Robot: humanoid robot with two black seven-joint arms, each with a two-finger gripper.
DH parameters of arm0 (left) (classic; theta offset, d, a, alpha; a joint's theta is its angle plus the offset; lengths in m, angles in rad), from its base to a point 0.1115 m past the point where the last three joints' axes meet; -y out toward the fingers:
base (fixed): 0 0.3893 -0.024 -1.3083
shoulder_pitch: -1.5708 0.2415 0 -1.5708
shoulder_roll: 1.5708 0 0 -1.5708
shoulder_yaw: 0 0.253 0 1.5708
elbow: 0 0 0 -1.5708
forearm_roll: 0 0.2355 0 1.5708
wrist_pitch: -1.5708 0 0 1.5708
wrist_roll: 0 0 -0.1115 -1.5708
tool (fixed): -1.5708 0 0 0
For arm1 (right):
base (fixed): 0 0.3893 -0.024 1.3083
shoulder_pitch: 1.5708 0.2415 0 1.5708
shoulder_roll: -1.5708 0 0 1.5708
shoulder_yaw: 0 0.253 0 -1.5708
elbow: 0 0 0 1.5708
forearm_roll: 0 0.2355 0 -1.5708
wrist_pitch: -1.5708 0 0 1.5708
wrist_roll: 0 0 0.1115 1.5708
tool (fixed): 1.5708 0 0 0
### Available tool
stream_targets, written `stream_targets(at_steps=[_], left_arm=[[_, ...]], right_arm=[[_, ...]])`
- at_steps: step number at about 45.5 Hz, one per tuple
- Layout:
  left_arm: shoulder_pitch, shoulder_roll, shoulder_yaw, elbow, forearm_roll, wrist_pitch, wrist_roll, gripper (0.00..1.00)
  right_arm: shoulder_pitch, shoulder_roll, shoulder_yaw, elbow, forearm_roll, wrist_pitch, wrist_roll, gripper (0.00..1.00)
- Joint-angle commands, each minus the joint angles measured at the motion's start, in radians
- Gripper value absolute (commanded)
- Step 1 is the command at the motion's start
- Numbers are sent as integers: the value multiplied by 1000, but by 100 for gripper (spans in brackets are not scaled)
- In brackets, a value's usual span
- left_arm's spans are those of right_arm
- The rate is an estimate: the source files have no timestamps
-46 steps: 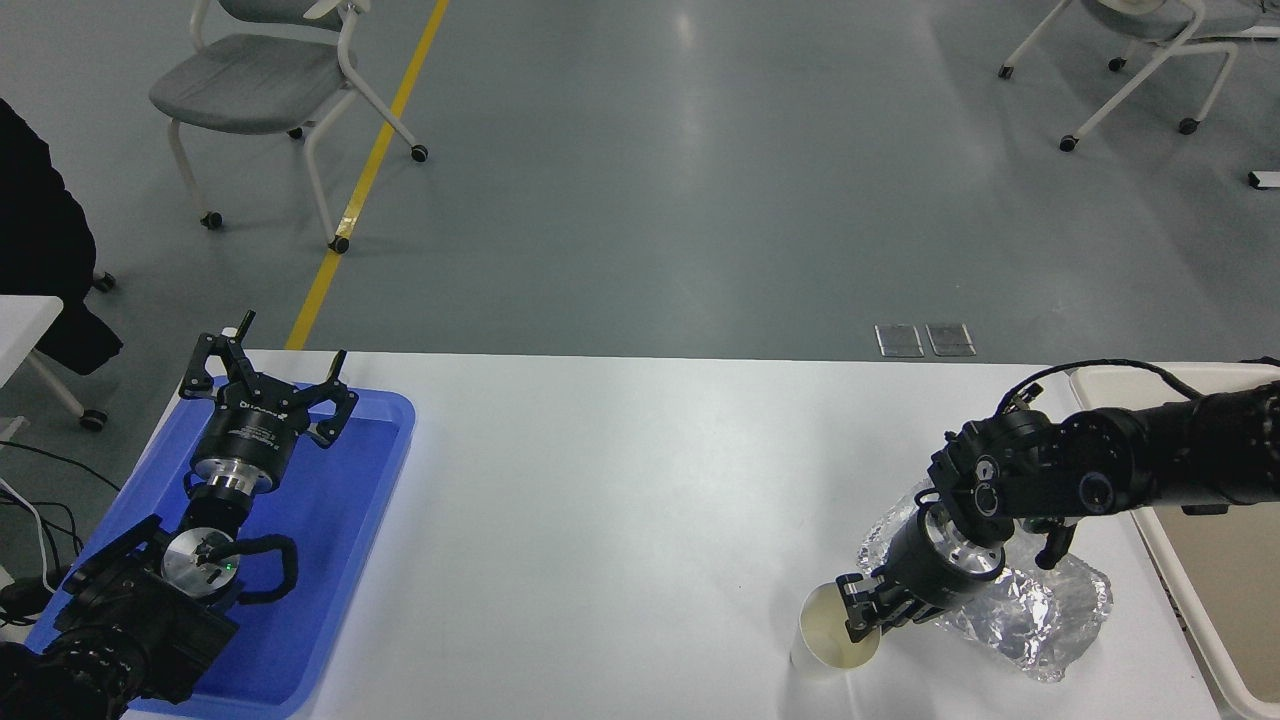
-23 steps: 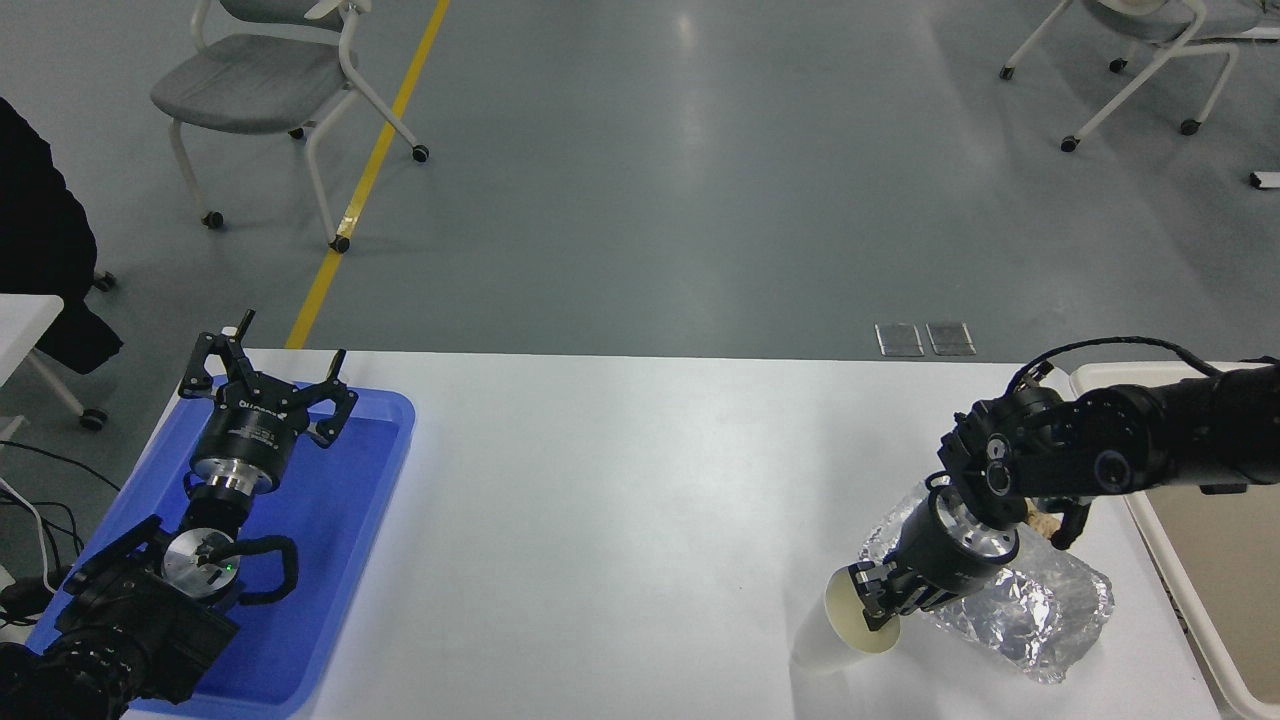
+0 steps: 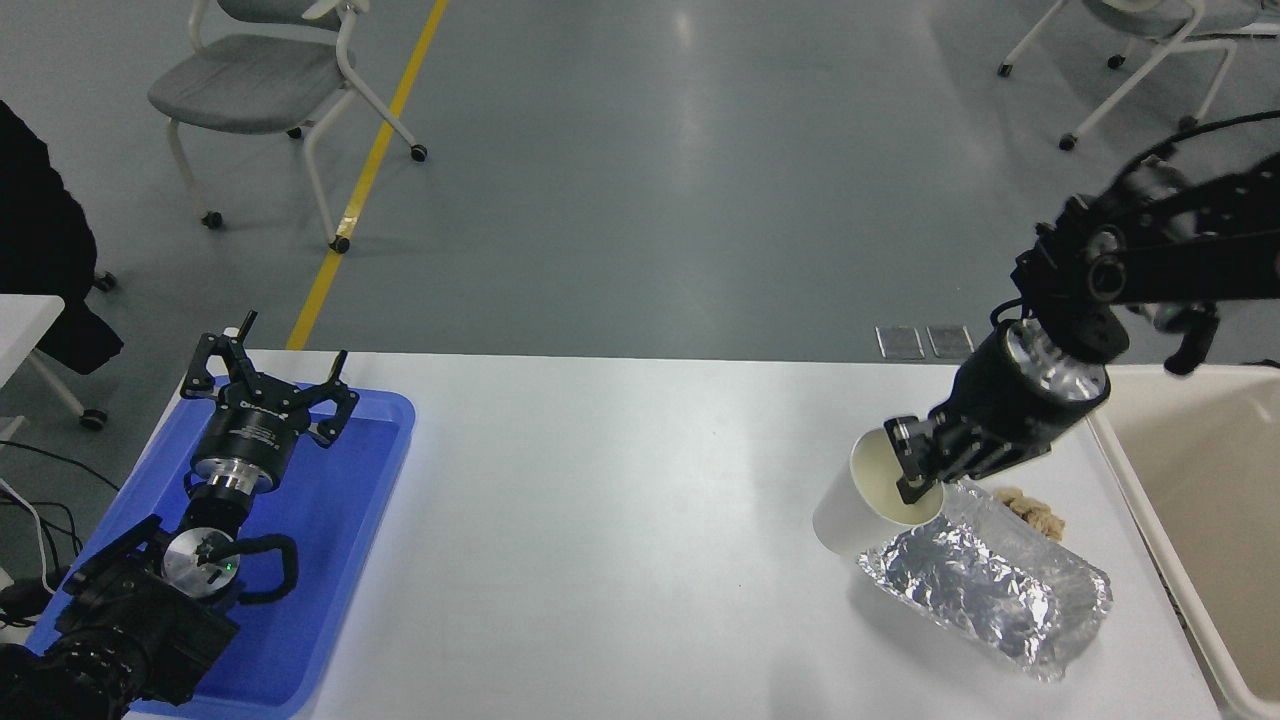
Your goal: Pick up paper cup place in dustbin
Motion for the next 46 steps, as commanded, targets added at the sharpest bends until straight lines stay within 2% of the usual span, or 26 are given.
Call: stream_targets(at_steps=[1, 11, 17, 26, 34, 39, 46], left_arm=[[1, 1, 1, -2, 0, 0, 0, 100], [1, 2, 1, 1, 0, 0, 0, 100], [1, 2, 1, -2, 0, 0, 0, 100], [1, 2, 1, 1, 0, 0, 0, 100], [1, 2, 1, 1, 0, 0, 0, 100], [-1, 2, 1, 1, 0, 0, 0, 100], [-1, 2, 1, 1, 0, 0, 0, 100]], right_arm=[[238, 33, -105, 63, 77, 34, -4, 0], [263, 29, -172, 63, 54, 34, -6, 0], [264, -8, -220, 54, -76, 34, -3, 0], [243, -192, -293, -6, -319, 34, 1, 0], [103, -405, -286, -199, -518, 34, 7, 0], [-57, -549, -189, -365, -618, 34, 10, 0], [-373, -654, 80, -578, -687, 34, 13, 0]])
